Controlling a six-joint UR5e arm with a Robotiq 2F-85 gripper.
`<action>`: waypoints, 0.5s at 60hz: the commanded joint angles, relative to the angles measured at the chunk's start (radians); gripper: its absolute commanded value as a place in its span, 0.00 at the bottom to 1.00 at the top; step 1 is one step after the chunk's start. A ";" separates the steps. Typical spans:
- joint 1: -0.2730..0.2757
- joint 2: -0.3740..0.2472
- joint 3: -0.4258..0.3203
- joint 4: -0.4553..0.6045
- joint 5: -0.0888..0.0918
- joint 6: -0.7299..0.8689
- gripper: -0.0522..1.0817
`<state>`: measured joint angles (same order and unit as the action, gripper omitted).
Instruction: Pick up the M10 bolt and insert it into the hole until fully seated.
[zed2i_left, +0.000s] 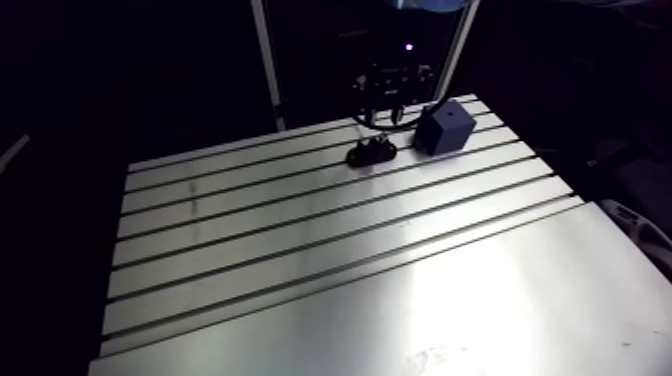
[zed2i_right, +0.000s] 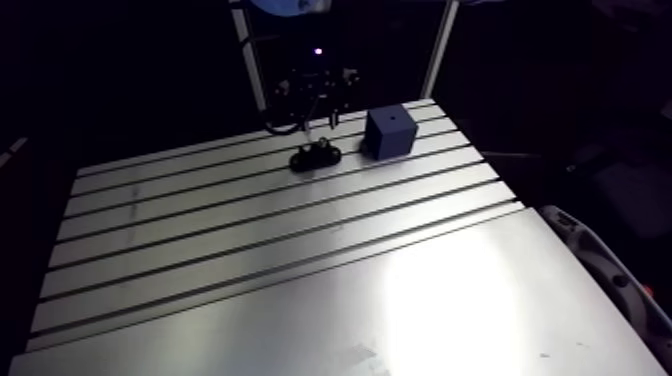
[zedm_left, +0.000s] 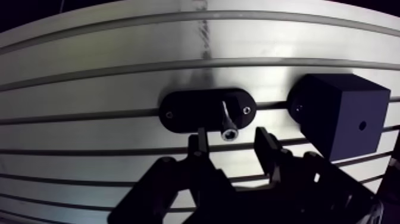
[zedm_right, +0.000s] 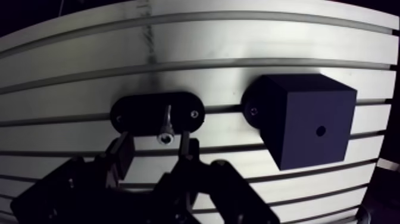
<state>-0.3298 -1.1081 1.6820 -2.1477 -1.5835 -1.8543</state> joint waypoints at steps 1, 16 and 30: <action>0.000 0.007 0.000 -0.002 0.001 -0.004 0.47; -0.002 0.018 -0.002 -0.004 0.001 -0.007 0.47; -0.002 0.020 -0.002 -0.004 0.001 -0.009 0.47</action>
<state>-0.3313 -1.0904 1.6808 -2.1514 -1.5823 -1.8619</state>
